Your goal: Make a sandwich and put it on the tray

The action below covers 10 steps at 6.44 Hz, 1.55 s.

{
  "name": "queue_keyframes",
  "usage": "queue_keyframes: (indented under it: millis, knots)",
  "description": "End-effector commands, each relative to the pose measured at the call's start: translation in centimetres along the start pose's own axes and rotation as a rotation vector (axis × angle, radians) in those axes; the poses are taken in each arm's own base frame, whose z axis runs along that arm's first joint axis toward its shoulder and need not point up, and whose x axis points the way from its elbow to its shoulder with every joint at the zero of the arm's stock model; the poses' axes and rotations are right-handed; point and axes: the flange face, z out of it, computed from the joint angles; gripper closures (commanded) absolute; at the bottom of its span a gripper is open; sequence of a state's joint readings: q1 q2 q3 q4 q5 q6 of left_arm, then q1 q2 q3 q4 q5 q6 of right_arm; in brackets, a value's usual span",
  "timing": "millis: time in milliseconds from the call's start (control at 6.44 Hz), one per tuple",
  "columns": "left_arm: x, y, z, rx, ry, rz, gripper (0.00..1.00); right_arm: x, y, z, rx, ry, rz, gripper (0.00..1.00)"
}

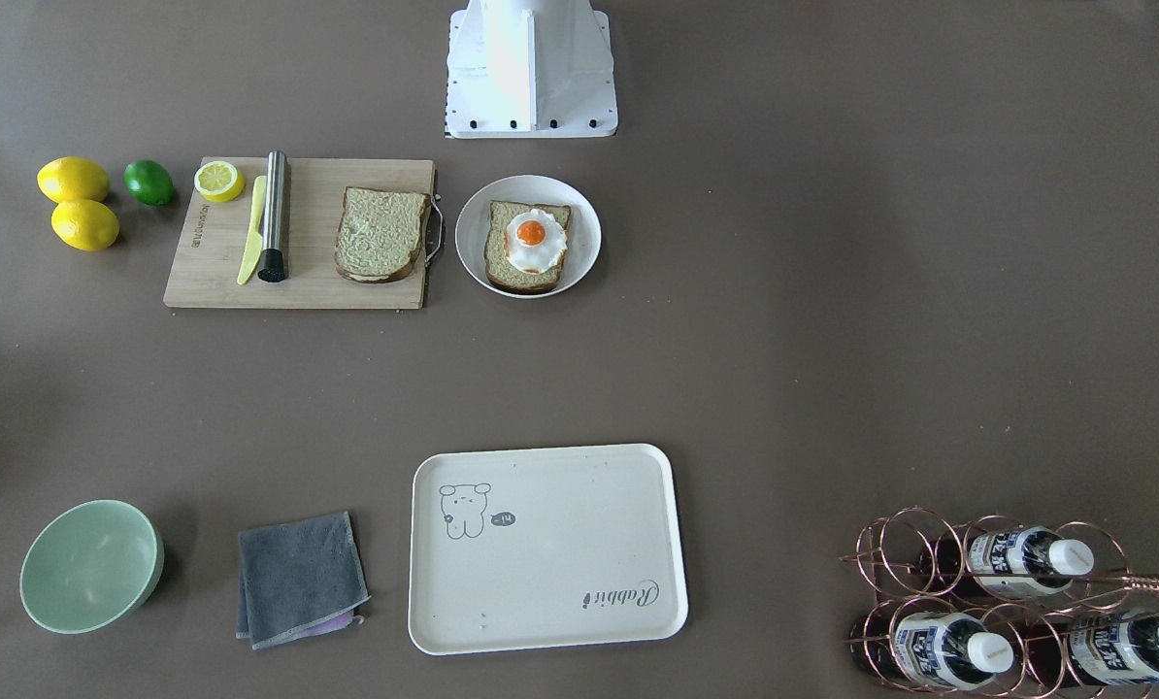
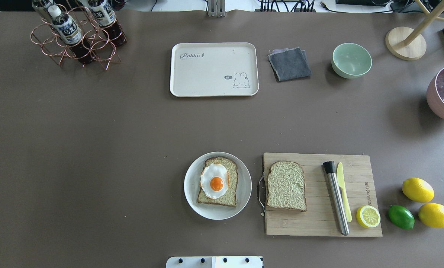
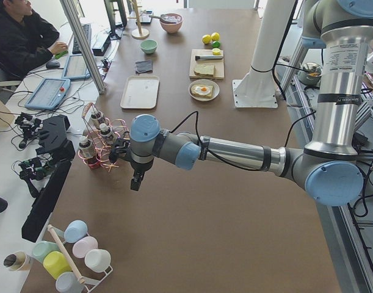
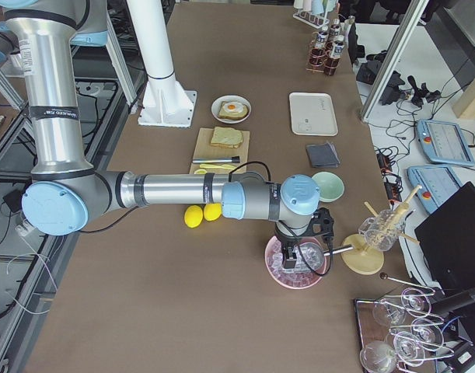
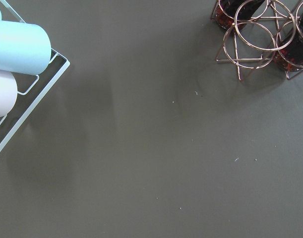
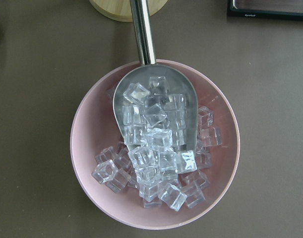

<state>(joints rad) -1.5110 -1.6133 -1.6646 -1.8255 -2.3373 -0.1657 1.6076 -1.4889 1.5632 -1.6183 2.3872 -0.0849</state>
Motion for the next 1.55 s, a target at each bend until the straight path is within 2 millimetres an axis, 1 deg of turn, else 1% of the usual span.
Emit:
queue_keyframes:
  millis: [0, 311, 466, 776, 932, 1398]
  knots:
    - [-0.9, 1.4, 0.2, -0.009, -0.004, -0.017, 0.03, -0.3, -0.1, -0.3, 0.006, -0.001, -0.006, 0.00]
    - [-2.0, 2.3, 0.2, -0.017, -0.011, -0.044, 0.03, -0.4, -0.1, -0.3, 0.007, -0.002, -0.008, 0.01]
    - [-2.9, 2.3, -0.7, -0.004, -0.018, -0.065, 0.03, -0.3, -0.1, -0.3, 0.006, -0.002, -0.007, 0.00]
    - [-4.3, 2.9, -1.0, -0.003, -0.029, -0.098, 0.03, -0.3, 0.0, -0.2, 0.005, -0.007, -0.006, 0.00]
    - [-4.2, 2.5, -1.0, -0.013, -0.028, -0.108, 0.03, -0.3, 0.0, -0.2, 0.006, -0.008, -0.006, 0.00]
    - [-3.9, 2.3, -1.3, -0.007, -0.026, -0.102, 0.03, -0.4, -0.5, -0.4, 0.008, -0.004, -0.010, 0.00]
